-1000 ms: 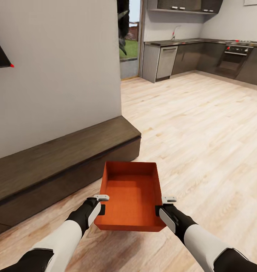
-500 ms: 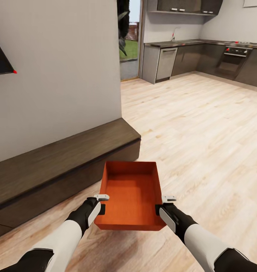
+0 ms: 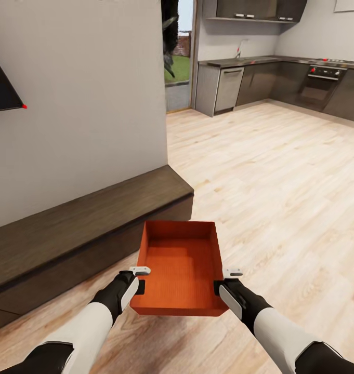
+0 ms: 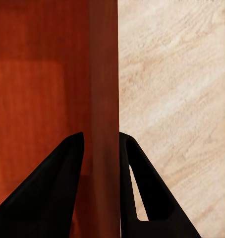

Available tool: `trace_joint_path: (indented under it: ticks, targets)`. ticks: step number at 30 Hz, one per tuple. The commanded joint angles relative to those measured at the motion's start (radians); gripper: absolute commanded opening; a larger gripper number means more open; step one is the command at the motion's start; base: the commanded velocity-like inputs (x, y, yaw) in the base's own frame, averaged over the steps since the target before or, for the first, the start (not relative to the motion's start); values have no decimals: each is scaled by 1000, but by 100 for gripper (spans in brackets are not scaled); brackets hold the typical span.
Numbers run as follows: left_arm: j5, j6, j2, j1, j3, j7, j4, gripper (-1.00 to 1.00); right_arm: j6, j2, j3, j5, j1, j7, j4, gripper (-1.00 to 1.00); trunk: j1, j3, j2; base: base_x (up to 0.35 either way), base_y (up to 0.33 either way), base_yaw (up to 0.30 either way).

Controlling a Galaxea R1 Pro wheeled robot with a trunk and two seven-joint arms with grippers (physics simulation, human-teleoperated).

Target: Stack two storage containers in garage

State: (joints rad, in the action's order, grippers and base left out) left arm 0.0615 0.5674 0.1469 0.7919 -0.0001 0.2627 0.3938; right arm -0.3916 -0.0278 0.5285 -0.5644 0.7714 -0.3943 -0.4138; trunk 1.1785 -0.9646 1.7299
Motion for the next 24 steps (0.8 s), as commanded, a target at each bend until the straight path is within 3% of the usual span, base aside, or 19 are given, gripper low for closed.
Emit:
trace_joint_path:
  ticks: [1, 24]
  targets:
    - [-25, 12, -4, 0, -6, 16, -13, -100, 30, 2, 8, 17, 2, -10, -4, -100, -4, 3, -7, 0, 0, 0]
    - [-25, 12, -4, 0, -6, 16, -13, -100, 30, 2, 9, 17, 2, -11, -3, -100, -92, 75, -168, 0, 0, 0]
